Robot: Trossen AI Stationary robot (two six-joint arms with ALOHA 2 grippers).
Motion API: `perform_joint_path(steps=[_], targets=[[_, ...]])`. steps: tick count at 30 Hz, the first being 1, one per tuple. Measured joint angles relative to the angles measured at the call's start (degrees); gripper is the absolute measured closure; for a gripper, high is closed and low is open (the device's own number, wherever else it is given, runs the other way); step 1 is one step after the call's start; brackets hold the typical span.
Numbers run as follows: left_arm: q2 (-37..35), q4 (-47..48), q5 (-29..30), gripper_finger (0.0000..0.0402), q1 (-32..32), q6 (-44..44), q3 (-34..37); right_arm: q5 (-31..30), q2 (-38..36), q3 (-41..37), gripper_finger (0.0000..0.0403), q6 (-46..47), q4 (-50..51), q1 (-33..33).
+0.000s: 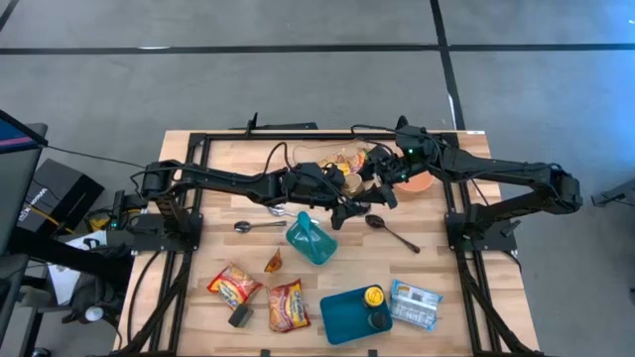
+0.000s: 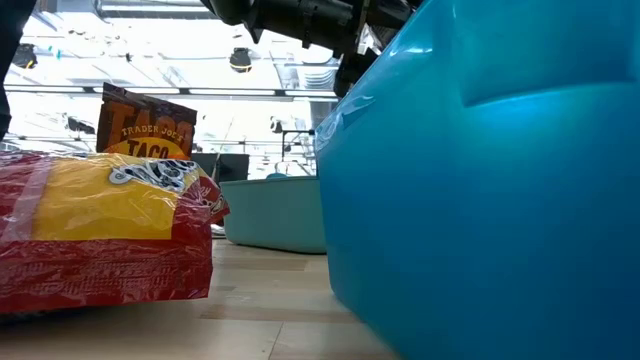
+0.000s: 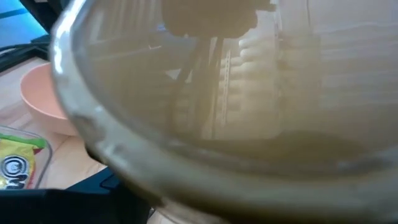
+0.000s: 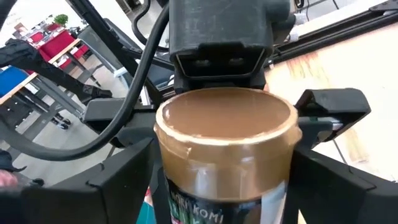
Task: Pick & Place Food Item
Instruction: Put the golden seasoning bottle into the blue bin
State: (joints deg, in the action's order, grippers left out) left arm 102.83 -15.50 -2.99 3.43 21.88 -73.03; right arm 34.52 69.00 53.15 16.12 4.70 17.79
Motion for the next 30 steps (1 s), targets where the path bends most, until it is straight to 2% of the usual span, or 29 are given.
perform_joint_path(steps=[12, 22, 30], targets=[[0.07, 0.32, -0.06, 0.0123, -0.08, 0.00, 0.07, 0.61, 2.37, 0.00, 0.0074, -0.05, -1.11, -0.19], [0.07, 0.26, -0.06, 0.0123, -0.06, 0.22, 0.04, 1.55, 2.46, 0.00, 0.0115, -0.10, -0.86, 0.01], [0.07, 0.32, -0.14, 0.0119, -0.06, 0.23, 0.04, 1.60, 2.46, 0.00, 0.0118, -0.18, -0.72, -0.01]])
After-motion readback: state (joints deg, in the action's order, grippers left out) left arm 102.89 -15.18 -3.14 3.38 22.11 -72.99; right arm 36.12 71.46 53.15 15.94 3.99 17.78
